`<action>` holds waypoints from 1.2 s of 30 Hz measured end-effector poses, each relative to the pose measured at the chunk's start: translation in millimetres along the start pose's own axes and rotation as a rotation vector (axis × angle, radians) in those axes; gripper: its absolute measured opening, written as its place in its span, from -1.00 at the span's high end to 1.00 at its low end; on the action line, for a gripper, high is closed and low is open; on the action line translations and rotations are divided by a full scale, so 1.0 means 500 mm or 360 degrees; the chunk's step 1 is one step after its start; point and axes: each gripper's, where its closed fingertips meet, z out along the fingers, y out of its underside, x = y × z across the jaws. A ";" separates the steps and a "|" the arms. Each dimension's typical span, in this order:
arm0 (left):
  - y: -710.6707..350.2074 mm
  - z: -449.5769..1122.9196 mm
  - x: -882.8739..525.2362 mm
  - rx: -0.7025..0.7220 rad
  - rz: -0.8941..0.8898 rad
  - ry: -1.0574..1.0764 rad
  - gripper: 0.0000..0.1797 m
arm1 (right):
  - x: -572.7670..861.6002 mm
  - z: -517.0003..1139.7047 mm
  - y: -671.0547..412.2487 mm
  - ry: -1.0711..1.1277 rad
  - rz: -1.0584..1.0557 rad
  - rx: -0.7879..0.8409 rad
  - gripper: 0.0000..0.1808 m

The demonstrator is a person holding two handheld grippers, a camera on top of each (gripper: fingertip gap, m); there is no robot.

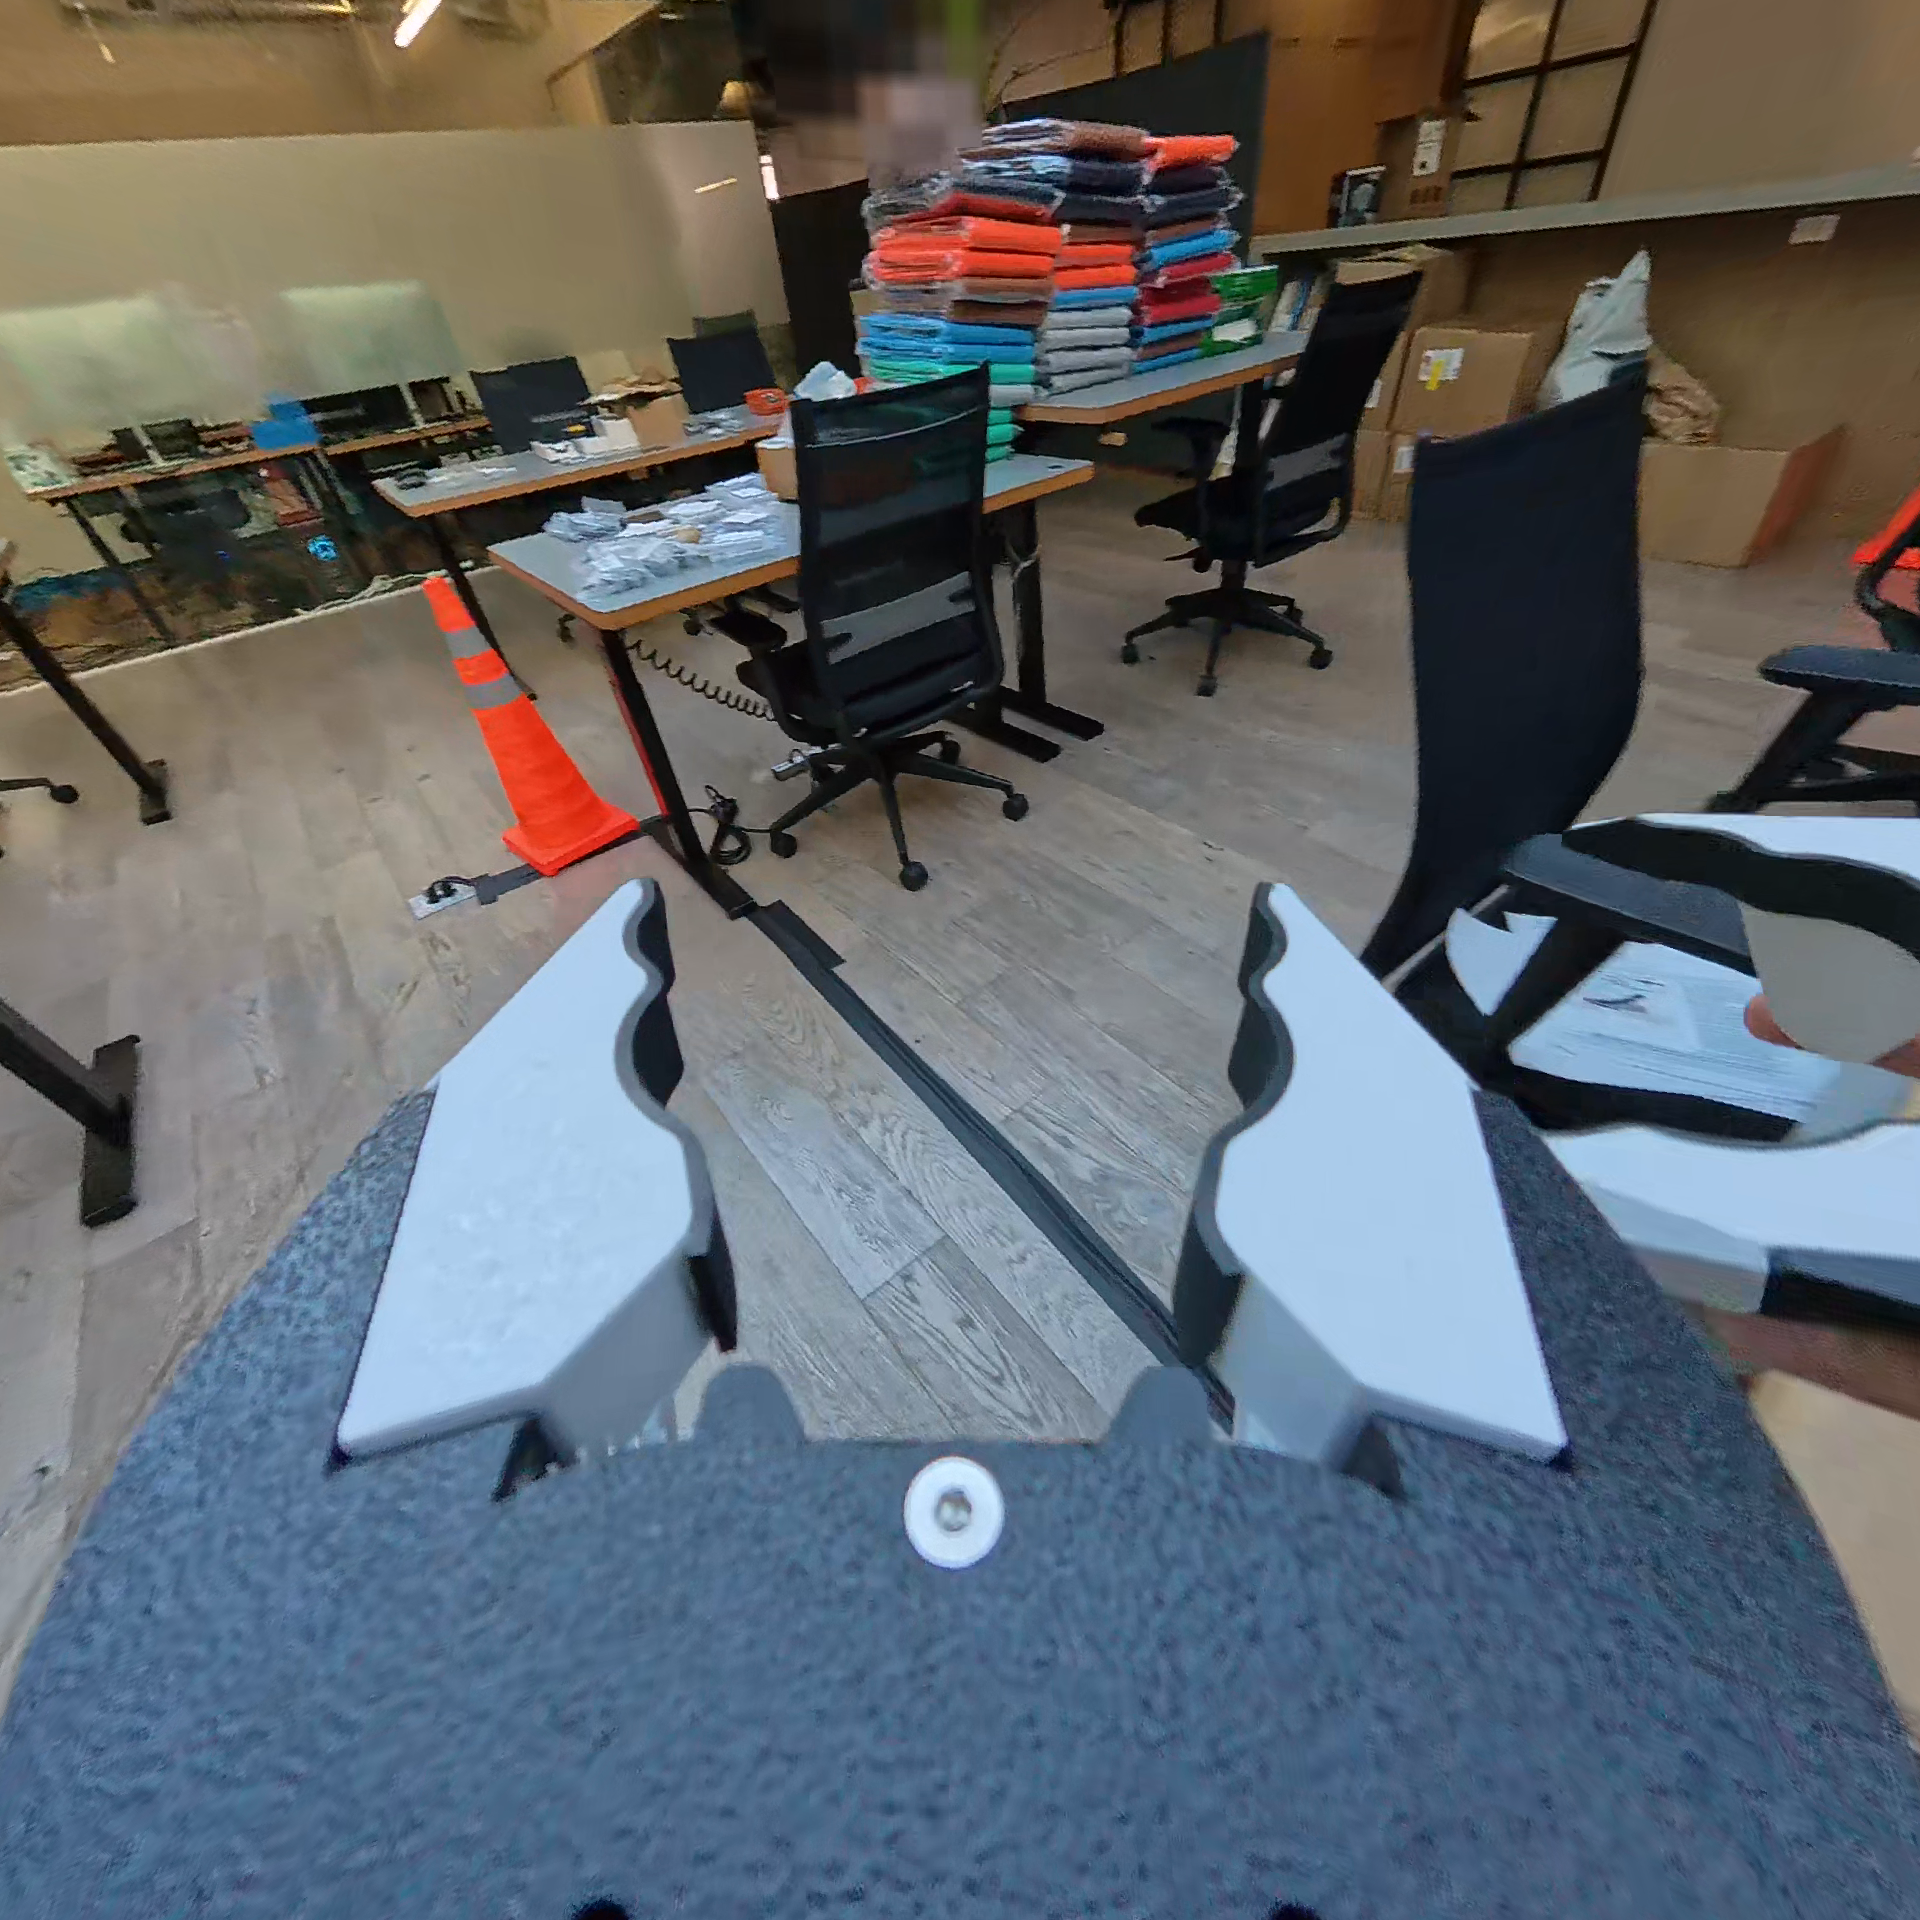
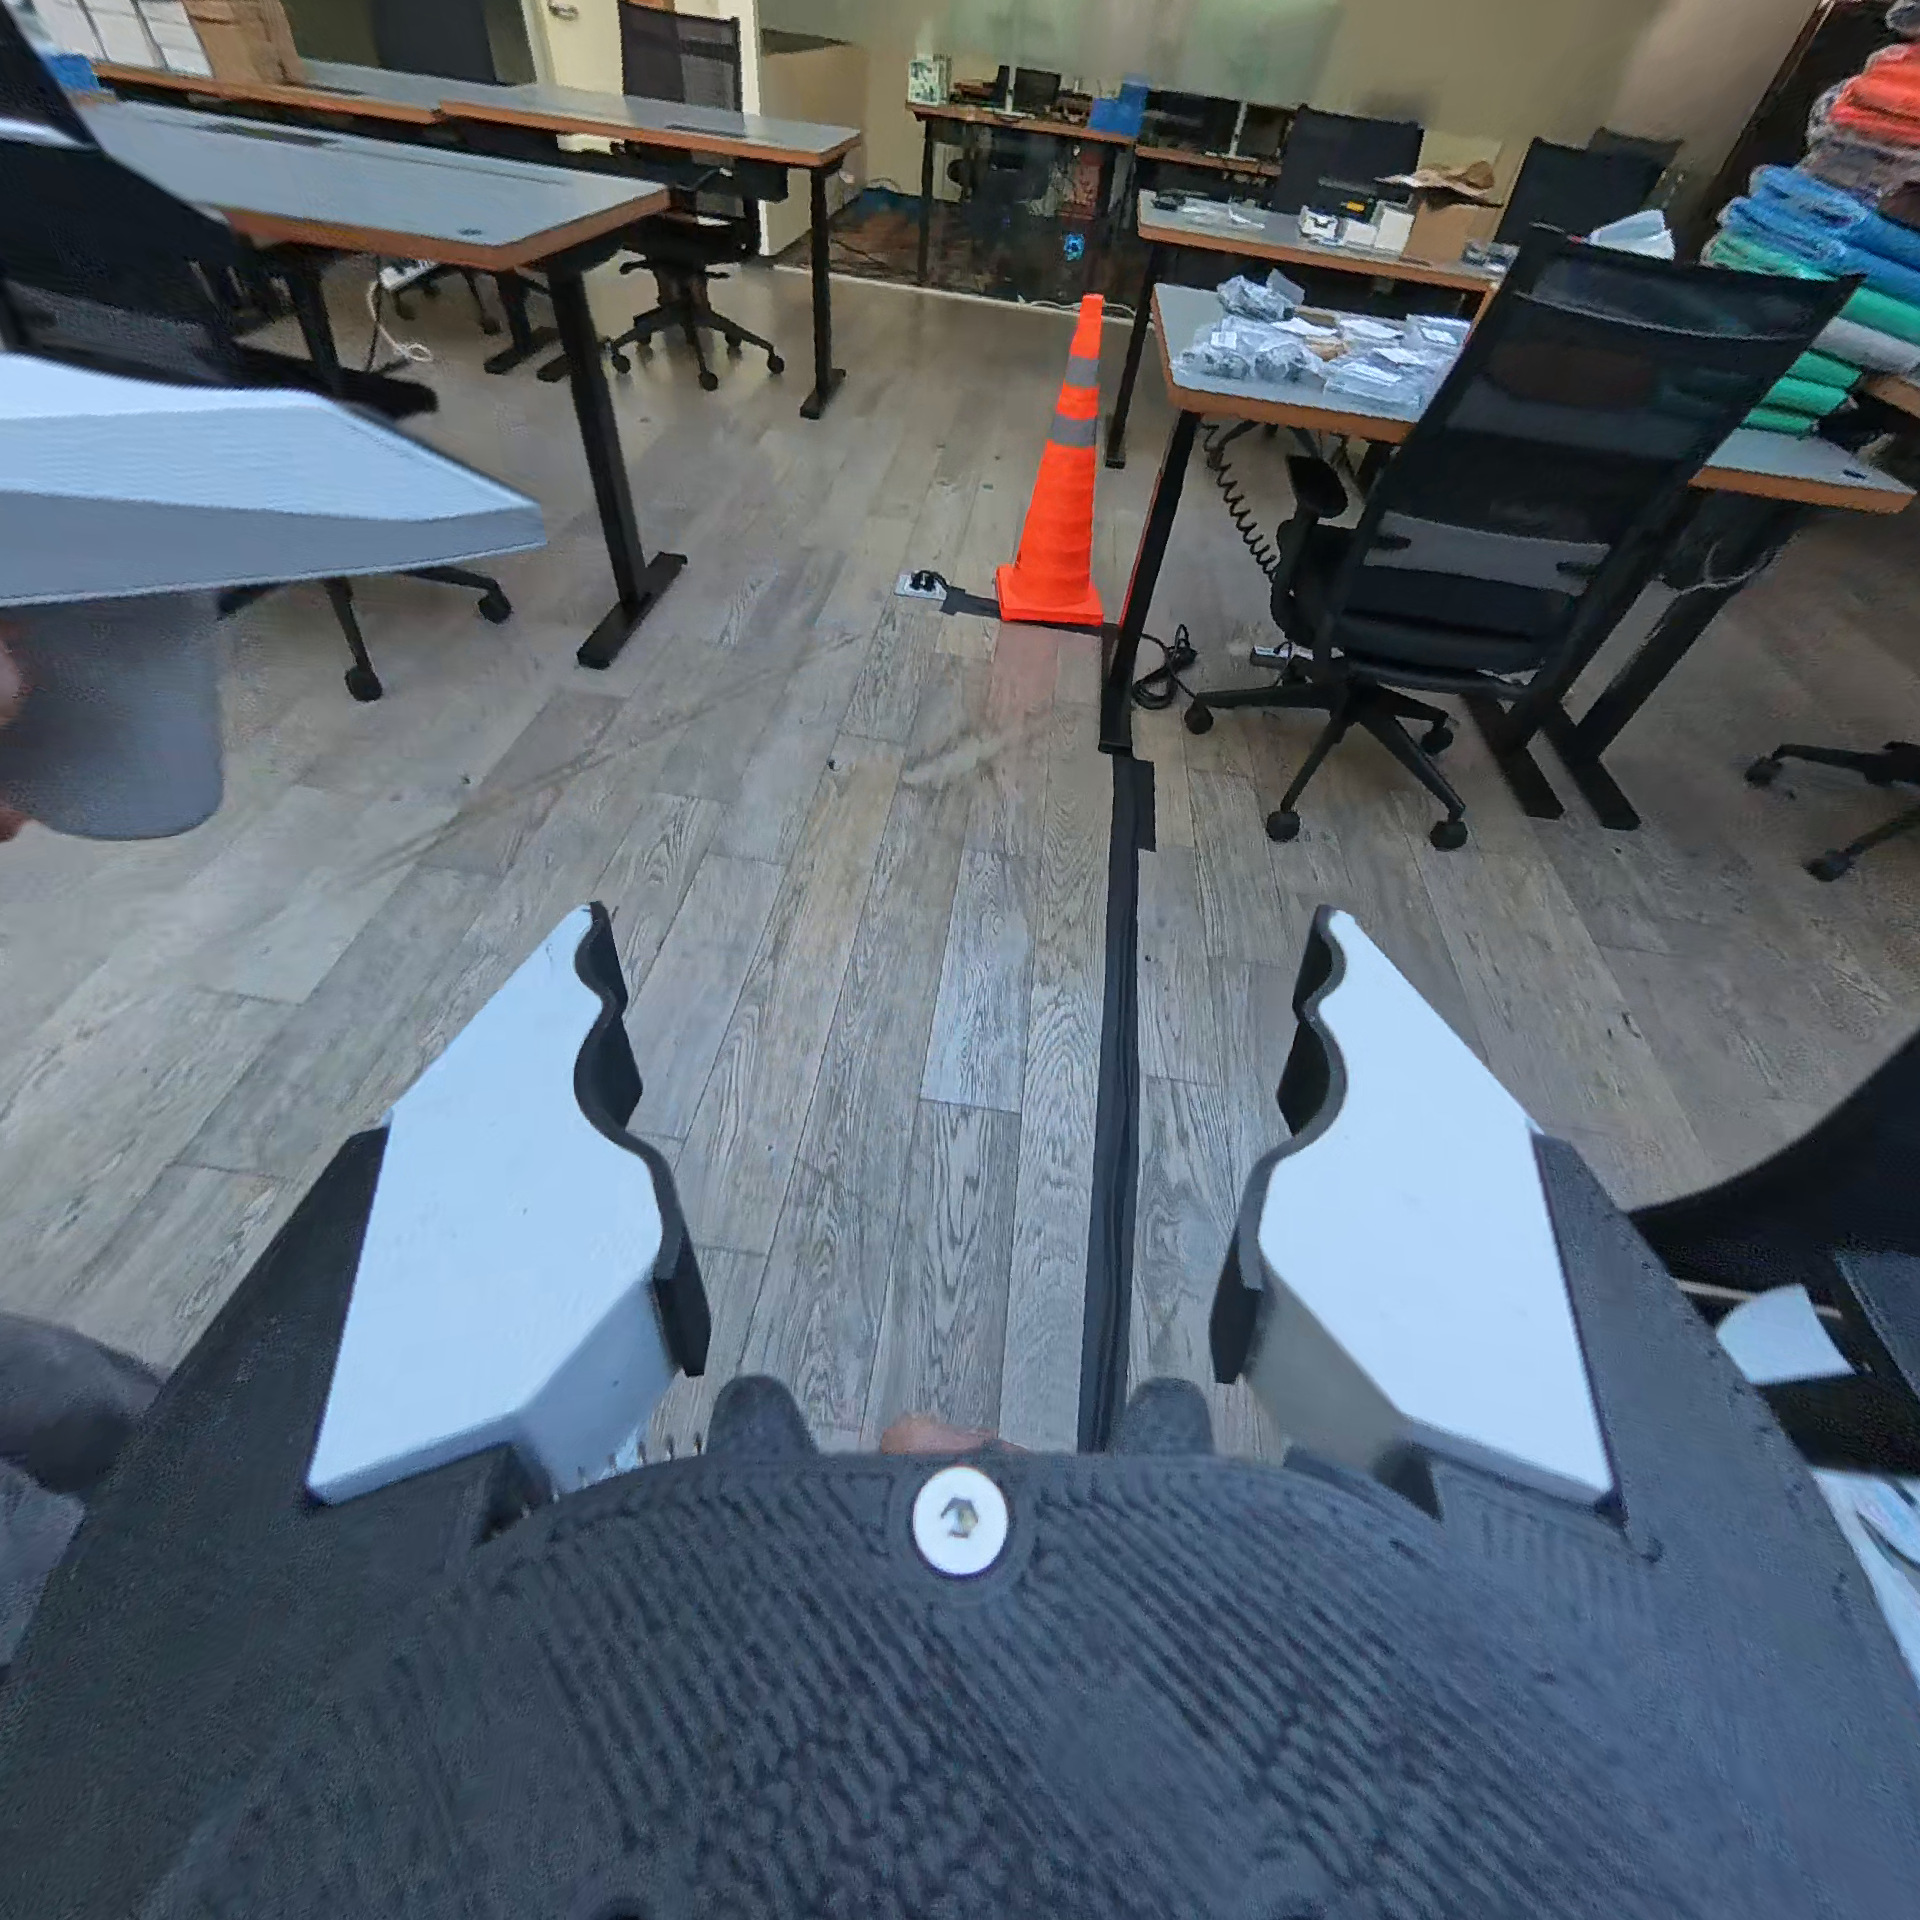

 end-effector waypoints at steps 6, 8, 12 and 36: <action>0.006 0.230 -0.330 -0.0105 0.0081 -0.0334 -0.18 | 0.042 0.407 -0.129 -0.0187 -0.0048 0.0041 -0.41; 0.002 0.271 -0.462 -0.0153 0.0055 -0.0479 -0.17 | 0.017 0.536 -0.193 -0.0293 -0.0073 0.0085 -0.40; 0.017 0.304 -0.689 -0.0176 -0.0035 -0.0668 -0.17 | -0.092 0.761 -0.264 -0.0558 -0.0171 0.0050 -0.43; 0.161 0.945 -1.848 -0.0328 -0.0269 -0.0454 -0.02 | -0.429 2.009 -0.461 -0.0803 -0.0332 -0.0247 -0.46</action>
